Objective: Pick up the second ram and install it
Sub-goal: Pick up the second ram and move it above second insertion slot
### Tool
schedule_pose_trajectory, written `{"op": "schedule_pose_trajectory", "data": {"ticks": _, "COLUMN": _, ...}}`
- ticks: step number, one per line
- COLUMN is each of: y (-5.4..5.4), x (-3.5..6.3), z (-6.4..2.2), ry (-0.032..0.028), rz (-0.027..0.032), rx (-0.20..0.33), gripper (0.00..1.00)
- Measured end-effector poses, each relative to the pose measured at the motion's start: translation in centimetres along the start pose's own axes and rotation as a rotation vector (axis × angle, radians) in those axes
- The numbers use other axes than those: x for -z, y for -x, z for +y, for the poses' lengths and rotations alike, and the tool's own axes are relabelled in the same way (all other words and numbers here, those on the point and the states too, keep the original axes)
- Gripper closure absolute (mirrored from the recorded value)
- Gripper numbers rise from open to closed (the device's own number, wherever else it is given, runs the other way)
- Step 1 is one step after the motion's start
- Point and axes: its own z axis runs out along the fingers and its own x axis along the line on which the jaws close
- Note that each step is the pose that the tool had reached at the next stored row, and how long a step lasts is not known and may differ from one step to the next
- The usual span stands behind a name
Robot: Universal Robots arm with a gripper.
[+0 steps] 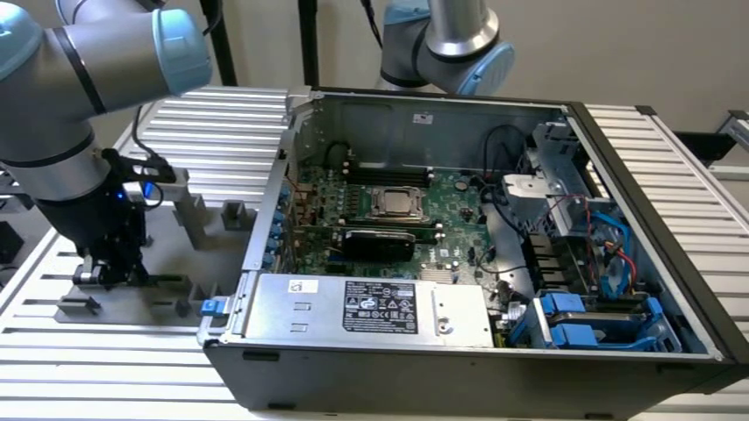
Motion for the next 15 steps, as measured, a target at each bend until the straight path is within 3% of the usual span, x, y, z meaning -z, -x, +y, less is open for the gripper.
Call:
{"op": "schedule_pose_trajectory", "data": {"ticks": 9, "y": 0.0, "x": 0.32, "z": 0.0, "ry": 0.0001, "rz": -0.0001, "rx": 0.0, "gripper": 0.86}}
{"op": "schedule_pose_trajectory", "data": {"ticks": 15, "y": 0.0, "x": 1.59, "z": 0.01, "ry": 0.0002, "rz": -0.0001, "rx": 0.0, "gripper": 0.86}}
